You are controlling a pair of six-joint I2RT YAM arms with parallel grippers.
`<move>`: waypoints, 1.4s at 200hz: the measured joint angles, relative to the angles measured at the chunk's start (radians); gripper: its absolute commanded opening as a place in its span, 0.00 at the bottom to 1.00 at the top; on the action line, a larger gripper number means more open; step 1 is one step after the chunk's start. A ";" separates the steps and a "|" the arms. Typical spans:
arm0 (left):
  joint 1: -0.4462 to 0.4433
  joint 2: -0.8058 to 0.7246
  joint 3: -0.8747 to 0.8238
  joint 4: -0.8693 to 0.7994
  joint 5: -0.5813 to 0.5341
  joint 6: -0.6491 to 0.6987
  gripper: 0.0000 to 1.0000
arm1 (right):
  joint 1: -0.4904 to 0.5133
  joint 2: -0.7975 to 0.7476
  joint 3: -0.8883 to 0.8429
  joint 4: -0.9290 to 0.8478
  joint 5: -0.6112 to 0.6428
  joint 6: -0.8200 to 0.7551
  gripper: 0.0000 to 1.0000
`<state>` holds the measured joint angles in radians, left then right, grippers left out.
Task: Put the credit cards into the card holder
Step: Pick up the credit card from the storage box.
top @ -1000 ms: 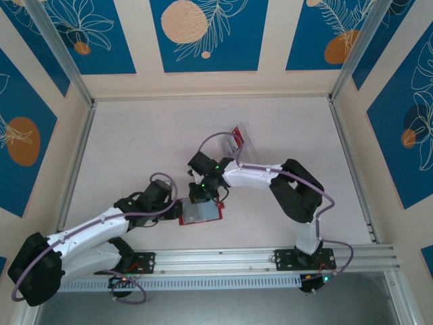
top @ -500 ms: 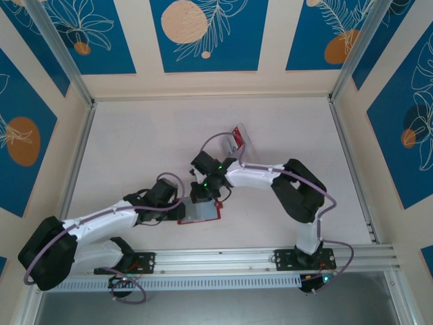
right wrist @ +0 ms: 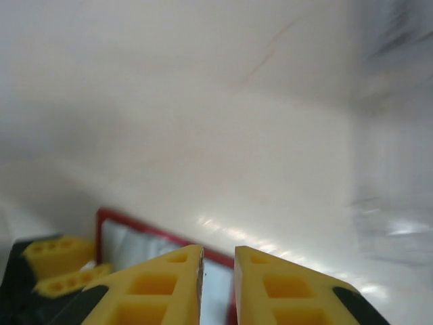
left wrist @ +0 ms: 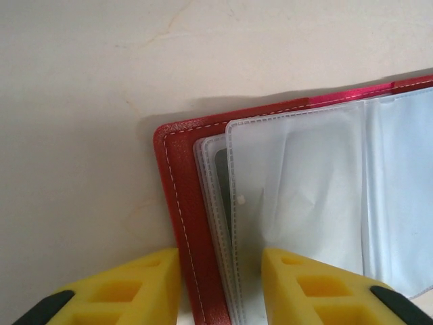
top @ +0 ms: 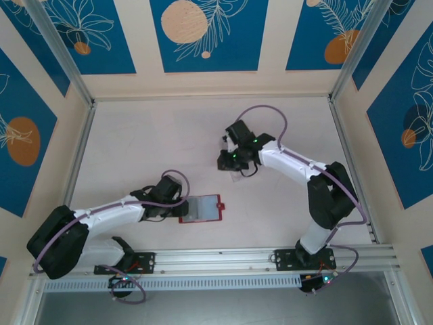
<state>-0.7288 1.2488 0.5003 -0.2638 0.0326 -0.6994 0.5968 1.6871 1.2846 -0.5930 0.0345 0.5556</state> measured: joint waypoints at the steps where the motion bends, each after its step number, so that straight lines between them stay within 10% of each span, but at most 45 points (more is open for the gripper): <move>1: 0.000 0.000 0.000 0.000 0.000 0.000 0.33 | -0.005 0.000 0.006 -0.004 0.006 -0.002 0.26; 106: -0.008 0.002 -0.023 0.066 0.000 -0.022 0.29 | -0.153 0.428 0.651 -0.237 0.283 -0.209 0.25; 280: -0.011 -0.010 -0.038 0.077 0.000 -0.029 0.29 | -0.154 0.448 0.644 -0.282 0.360 -0.288 0.23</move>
<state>-0.7399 1.2388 0.4625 -0.1864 0.0326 -0.7284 0.4427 2.1349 1.9289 -0.8749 0.3943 0.2680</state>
